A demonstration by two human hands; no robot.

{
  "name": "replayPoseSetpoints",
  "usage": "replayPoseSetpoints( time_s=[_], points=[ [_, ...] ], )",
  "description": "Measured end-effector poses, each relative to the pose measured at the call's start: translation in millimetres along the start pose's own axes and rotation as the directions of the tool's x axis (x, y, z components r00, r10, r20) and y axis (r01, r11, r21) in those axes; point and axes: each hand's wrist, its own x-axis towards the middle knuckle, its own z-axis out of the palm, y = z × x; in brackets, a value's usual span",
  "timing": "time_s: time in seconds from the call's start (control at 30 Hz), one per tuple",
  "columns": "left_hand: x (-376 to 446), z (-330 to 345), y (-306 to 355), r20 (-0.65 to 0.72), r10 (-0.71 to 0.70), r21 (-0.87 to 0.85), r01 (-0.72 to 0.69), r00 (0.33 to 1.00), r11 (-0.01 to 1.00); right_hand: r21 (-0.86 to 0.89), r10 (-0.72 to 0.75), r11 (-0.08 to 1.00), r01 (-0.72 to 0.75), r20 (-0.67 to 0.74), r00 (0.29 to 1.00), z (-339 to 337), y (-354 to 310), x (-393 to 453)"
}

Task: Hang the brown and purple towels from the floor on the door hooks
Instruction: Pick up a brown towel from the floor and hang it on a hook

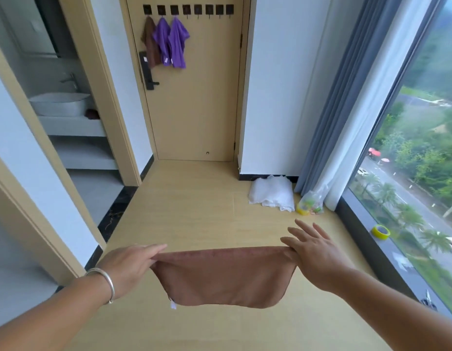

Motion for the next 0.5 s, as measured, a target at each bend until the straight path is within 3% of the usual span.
replayPoseSetpoints(
  time_s=[0.5],
  points=[
    [-38,-231,55,-0.176,0.073,0.120,-0.052,0.982,0.991,-0.052,0.056,0.997,-0.062,-0.113,0.992,-241,21,-26]
  ],
)
